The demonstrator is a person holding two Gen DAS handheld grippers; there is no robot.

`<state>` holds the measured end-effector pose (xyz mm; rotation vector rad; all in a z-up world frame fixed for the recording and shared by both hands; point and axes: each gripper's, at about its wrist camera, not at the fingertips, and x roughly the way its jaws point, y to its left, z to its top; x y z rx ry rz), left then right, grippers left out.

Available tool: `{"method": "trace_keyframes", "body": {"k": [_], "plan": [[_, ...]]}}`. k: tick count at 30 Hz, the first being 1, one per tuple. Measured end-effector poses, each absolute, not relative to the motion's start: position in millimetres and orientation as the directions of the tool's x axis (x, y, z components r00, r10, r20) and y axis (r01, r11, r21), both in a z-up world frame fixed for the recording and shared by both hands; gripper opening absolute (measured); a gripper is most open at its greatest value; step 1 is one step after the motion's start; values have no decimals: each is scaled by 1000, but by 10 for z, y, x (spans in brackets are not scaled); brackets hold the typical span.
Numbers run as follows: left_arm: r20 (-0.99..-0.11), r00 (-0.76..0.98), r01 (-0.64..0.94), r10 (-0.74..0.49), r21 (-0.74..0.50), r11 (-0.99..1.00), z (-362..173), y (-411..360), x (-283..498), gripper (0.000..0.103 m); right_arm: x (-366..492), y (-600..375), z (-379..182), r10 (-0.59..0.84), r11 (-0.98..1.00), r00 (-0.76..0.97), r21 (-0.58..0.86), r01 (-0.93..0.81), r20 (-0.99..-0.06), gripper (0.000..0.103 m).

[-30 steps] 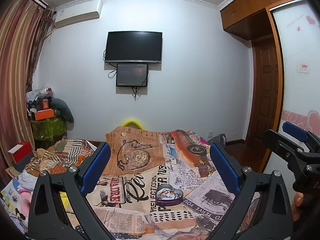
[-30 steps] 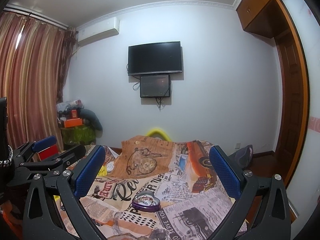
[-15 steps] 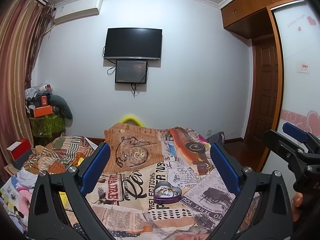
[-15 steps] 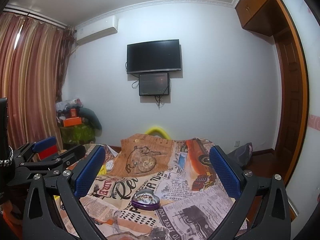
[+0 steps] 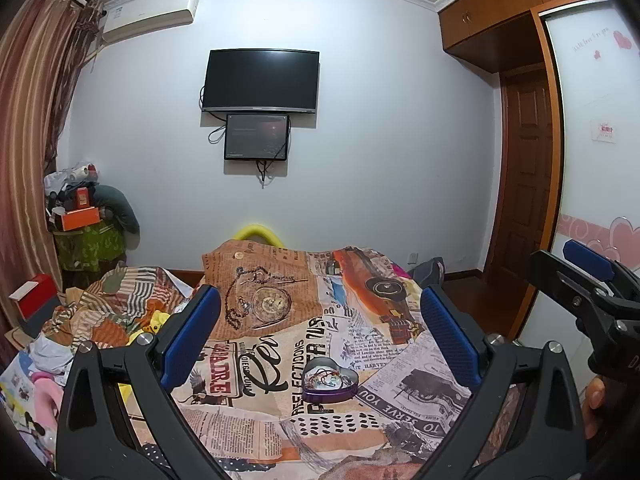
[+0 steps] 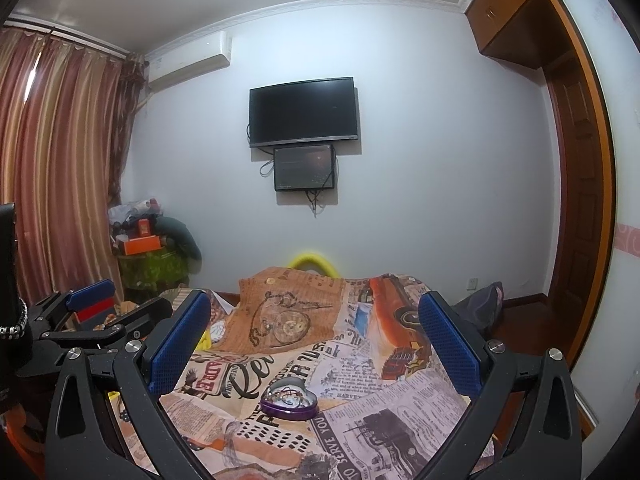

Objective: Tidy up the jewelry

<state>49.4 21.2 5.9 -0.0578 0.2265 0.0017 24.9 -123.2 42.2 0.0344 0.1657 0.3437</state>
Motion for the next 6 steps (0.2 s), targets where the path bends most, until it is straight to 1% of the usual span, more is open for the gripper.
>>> {"method": "trace_keyframes", "body": {"k": [6], "plan": [[-235, 972, -4, -11, -64, 998, 27, 220, 530, 100, 281, -1226, 395, 334, 943, 928, 64, -328, -166, 103]]}}
